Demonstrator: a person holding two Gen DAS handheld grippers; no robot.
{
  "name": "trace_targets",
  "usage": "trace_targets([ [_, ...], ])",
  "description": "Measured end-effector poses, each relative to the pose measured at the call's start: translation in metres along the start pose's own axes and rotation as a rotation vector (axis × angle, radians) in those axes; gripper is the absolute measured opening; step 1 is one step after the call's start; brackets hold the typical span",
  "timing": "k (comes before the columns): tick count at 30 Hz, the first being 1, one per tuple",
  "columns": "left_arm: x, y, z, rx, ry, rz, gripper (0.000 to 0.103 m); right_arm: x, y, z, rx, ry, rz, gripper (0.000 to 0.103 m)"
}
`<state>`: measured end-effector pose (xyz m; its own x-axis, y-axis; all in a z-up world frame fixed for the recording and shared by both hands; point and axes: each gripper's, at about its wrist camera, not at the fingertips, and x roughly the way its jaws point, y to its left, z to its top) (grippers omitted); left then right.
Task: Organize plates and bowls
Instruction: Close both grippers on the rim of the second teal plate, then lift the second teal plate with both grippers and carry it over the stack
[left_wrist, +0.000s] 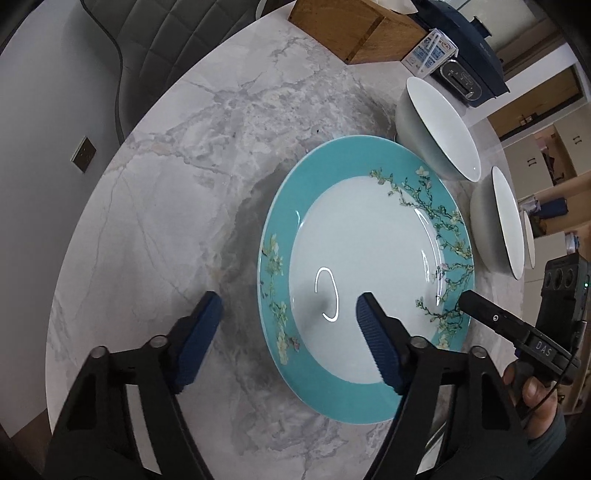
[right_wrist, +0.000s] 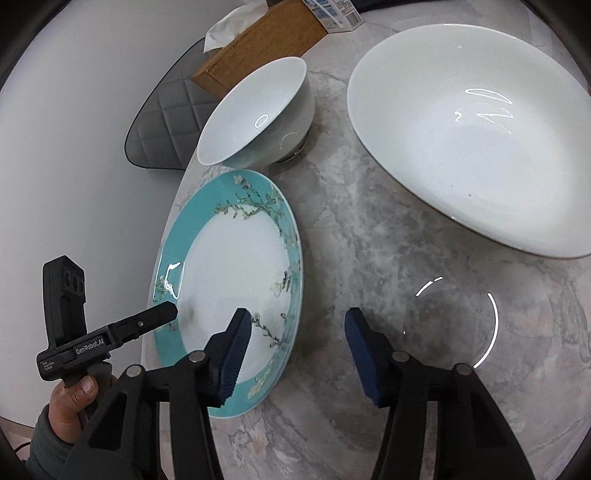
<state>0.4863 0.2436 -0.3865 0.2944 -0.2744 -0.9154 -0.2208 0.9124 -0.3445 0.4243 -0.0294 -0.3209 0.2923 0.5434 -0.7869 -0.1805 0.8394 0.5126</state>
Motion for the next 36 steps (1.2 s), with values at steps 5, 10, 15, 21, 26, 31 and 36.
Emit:
trace_targets([
  [5, 0.002, -0.001, 0.008, -0.001, 0.005, -0.005, 0.039, 0.008, 0.004, 0.007, -0.021, 0.018, -0.006, 0.037],
  [10, 0.004, -0.002, 0.007, -0.008, 0.007, -0.013, 0.027, 0.012, 0.004, 0.001, -0.030, 0.054, 0.010, 0.013],
  [15, 0.002, 0.005, 0.005, -0.028, 0.002, -0.022, 0.014, 0.014, 0.002, 0.000, -0.018, 0.050, 0.011, 0.010],
  [21, 0.000, 0.004, 0.001, -0.040, -0.020, 0.000, 0.012, 0.012, 0.003, -0.002, -0.020, 0.048, 0.001, 0.010],
  [26, -0.007, 0.004, -0.002, -0.050, -0.052, -0.004, 0.011, 0.005, 0.011, -0.007, -0.045, 0.041, -0.012, 0.010],
  [31, -0.015, 0.003, -0.014, -0.045, -0.063, -0.011, 0.010, -0.003, 0.018, -0.016, -0.069, 0.031, -0.037, 0.010],
  [36, -0.036, -0.002, -0.035, -0.038, -0.083, -0.027, 0.010, -0.020, 0.027, -0.028, -0.089, 0.007, -0.043, 0.010],
])
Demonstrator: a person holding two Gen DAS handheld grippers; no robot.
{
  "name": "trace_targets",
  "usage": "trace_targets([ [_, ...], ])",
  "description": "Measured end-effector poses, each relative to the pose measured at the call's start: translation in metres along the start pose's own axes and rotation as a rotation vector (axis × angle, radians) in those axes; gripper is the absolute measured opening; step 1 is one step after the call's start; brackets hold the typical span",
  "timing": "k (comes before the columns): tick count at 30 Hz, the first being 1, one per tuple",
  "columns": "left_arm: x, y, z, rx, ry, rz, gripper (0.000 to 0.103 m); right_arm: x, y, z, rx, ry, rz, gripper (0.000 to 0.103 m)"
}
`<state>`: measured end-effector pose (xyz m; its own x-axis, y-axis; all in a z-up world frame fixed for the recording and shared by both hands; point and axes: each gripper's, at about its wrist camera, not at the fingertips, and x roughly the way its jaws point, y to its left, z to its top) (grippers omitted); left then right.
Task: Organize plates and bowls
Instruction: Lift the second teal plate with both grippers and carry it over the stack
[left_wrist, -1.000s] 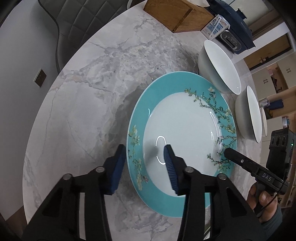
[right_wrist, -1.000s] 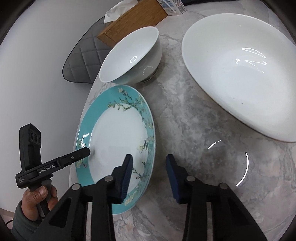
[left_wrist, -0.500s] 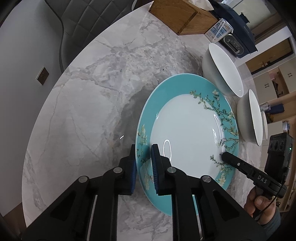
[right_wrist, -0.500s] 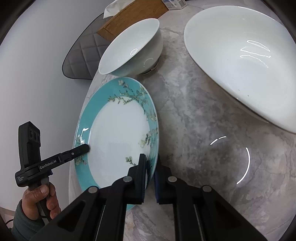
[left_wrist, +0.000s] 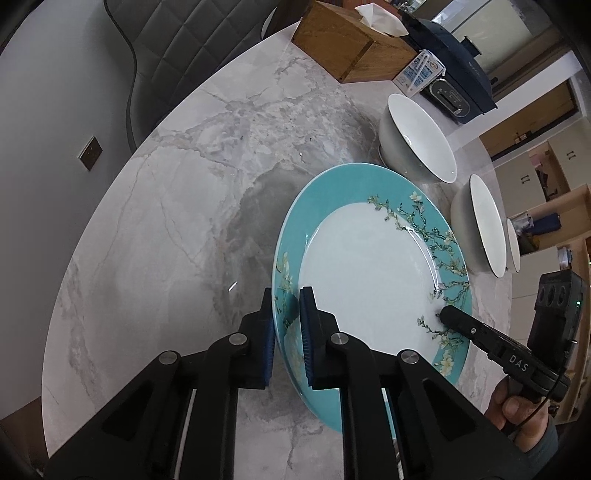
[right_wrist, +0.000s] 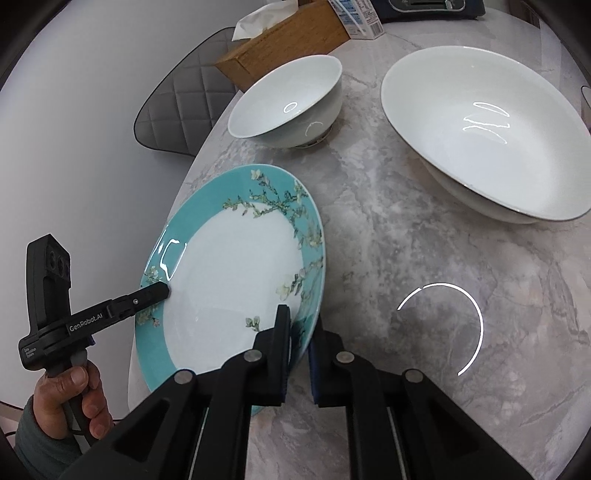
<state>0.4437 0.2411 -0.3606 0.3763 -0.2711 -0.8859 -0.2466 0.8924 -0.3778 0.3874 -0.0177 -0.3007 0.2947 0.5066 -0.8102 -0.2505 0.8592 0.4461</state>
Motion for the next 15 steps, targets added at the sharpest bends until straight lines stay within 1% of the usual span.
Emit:
trace_targets([
  [4, -0.021, -0.009, -0.015, 0.012, -0.012, -0.023, 0.010, -0.023, 0.005, -0.010, -0.006, -0.026, -0.005, 0.010],
  [9, -0.053, -0.034, -0.032, 0.057, -0.045, -0.065, 0.010, -0.064, 0.011, -0.027, -0.017, -0.079, -0.010, 0.011],
  [15, -0.080, -0.076, -0.062, 0.153, -0.059, -0.117, 0.010, -0.119, 0.006, -0.057, 0.000, -0.140, -0.039, 0.011],
])
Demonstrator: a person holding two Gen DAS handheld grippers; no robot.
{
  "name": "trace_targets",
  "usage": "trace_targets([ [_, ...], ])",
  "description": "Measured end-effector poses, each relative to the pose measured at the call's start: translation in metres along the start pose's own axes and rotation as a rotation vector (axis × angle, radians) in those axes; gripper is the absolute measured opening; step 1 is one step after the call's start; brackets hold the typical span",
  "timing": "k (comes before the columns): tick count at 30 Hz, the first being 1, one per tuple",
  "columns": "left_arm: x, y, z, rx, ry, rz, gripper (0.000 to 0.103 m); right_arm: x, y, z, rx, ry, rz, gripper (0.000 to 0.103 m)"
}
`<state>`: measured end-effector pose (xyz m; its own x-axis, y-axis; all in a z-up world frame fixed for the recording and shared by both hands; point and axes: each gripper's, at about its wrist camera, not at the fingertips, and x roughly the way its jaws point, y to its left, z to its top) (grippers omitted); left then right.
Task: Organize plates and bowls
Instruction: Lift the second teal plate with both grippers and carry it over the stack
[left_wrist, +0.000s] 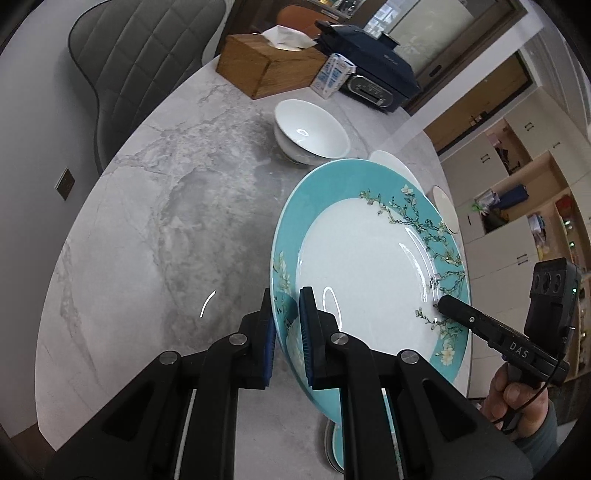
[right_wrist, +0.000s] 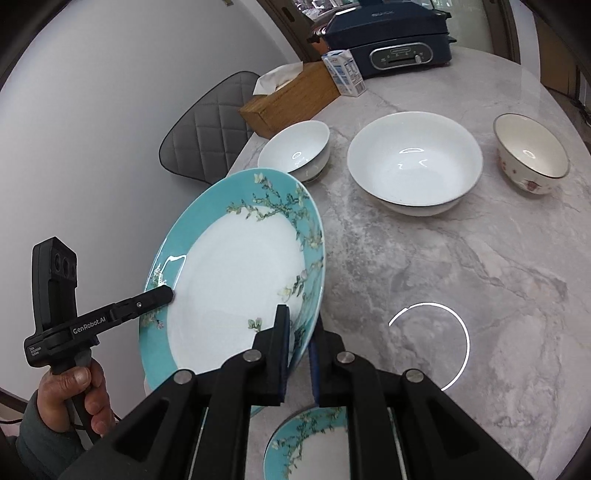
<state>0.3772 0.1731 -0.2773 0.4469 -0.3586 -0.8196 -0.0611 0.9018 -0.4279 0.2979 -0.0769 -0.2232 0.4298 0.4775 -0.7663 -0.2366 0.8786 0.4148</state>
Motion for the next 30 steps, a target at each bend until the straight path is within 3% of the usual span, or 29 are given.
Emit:
trace_targets([
  [13, 0.001, -0.085, -0.067, 0.172, 0.093, -0.102, 0.010, -0.081, -0.034, -0.083, 0.153, -0.068, -0.103, 0.011],
  [23, 0.002, -0.103, -0.110, 0.252, 0.158, -0.117, 0.010, -0.108, -0.042, -0.141, 0.221, -0.074, -0.126, 0.012],
  [30, 0.034, -0.093, -0.147, 0.275, 0.223, -0.086, 0.010, -0.094, -0.054, -0.173, 0.245, -0.040, -0.163, 0.012],
])
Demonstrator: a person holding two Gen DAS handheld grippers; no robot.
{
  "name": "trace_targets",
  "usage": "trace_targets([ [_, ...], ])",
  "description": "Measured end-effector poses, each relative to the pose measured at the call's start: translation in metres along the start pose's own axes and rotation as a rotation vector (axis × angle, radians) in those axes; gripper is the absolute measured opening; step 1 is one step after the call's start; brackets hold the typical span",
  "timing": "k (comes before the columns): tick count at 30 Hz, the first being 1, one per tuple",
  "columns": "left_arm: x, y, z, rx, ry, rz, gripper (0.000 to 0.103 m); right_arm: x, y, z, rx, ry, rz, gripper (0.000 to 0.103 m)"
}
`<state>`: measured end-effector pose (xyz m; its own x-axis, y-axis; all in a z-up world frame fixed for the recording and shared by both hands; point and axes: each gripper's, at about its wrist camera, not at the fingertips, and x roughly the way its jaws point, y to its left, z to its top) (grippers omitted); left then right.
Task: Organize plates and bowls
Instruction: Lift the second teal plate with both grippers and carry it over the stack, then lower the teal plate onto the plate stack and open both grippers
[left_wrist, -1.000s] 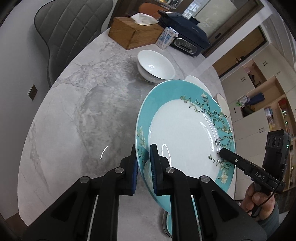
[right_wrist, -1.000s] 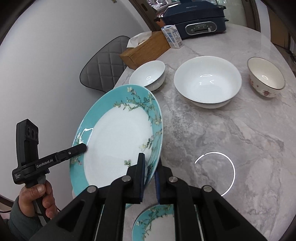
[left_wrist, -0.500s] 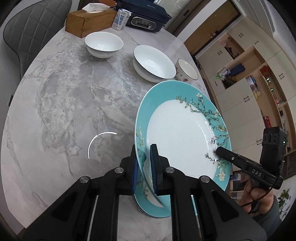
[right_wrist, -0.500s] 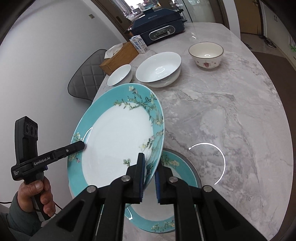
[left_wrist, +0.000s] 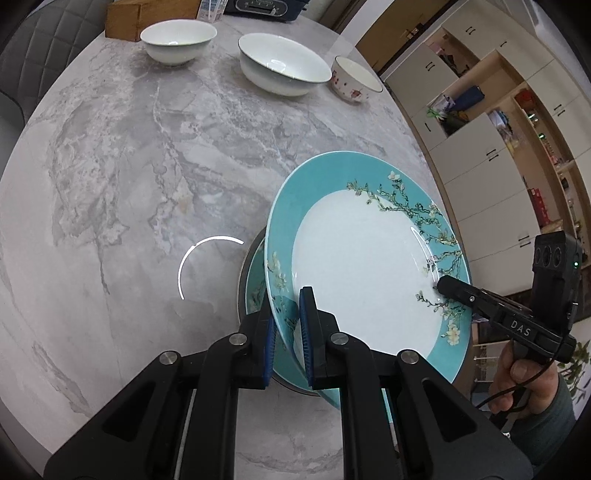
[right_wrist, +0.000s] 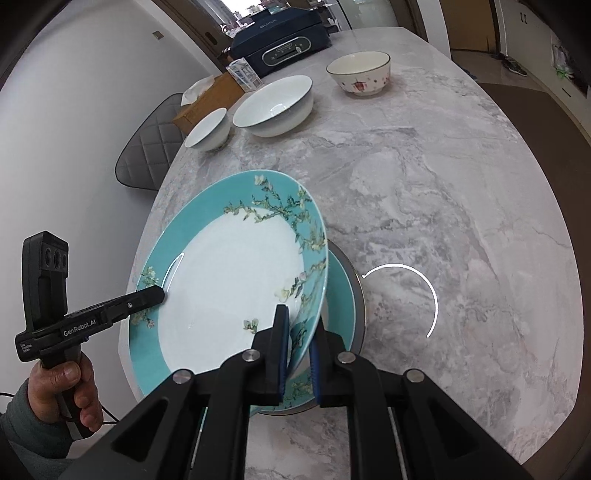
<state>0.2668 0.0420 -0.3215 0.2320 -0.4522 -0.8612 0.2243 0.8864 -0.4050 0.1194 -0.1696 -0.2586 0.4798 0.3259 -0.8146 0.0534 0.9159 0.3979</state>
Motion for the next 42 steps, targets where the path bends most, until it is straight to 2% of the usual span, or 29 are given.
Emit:
trace_targets([
  [6, 0.033, 0.008, -0.016, 0.010, 0.051, 0.028, 0.011, 0.022, -0.014, -0.019, 0.013, 0.024, -0.039, 0.012],
  [12, 0.042, 0.007, -0.020, 0.028, 0.071, 0.041, 0.011, 0.029, -0.021, -0.024, 0.009, 0.030, -0.058, 0.012],
  [16, 0.046, 0.008, -0.017, 0.028, 0.087, 0.040, 0.011, 0.032, -0.016, -0.022, -0.047, 0.027, -0.091, 0.013],
  [21, 0.049, 0.004, -0.018, 0.047, 0.099, 0.052, 0.011, 0.040, -0.009, -0.028, -0.125, 0.057, -0.165, 0.021],
  [24, 0.052, 0.003, -0.017, 0.043, 0.103, 0.052, 0.012, 0.044, -0.008, -0.029, -0.146, 0.080, -0.187, 0.026],
  [28, 0.052, 0.003, -0.016, 0.040, 0.106, 0.058, 0.013, 0.045, -0.005, -0.029, -0.169, 0.080, -0.203, 0.027],
  [30, 0.052, 0.002, -0.016, 0.038, 0.112, 0.064, 0.013, 0.046, -0.004, -0.029, -0.178, 0.091, -0.203, 0.033],
  [32, 0.052, 0.002, -0.015, 0.033, 0.117, 0.061, 0.016, 0.049, 0.001, -0.029, -0.218, 0.103, -0.216, 0.038],
  [35, 0.050, 0.003, -0.015, 0.014, 0.114, 0.038, 0.028, 0.050, 0.006, -0.031, -0.239, 0.108, -0.222, 0.043],
  [36, 0.048, 0.001, -0.015, 0.011, 0.112, 0.030, 0.040, 0.050, 0.007, -0.030, -0.240, 0.109, -0.219, 0.048],
  [37, 0.045, 0.000, -0.014, 0.009, 0.101, 0.024, 0.058, 0.050, 0.007, -0.030, -0.243, 0.107, -0.219, 0.051],
  [38, 0.042, -0.001, -0.014, 0.006, 0.091, 0.027, 0.065, 0.049, 0.008, -0.029, -0.243, 0.103, -0.216, 0.058],
  [39, 0.038, -0.002, -0.012, -0.001, 0.078, 0.019, 0.068, 0.048, 0.008, -0.028, -0.241, 0.098, -0.210, 0.064],
  [42, 0.027, 0.001, -0.007, -0.025, 0.056, 0.009, 0.068, 0.044, 0.005, -0.024, -0.231, 0.087, -0.204, 0.069],
])
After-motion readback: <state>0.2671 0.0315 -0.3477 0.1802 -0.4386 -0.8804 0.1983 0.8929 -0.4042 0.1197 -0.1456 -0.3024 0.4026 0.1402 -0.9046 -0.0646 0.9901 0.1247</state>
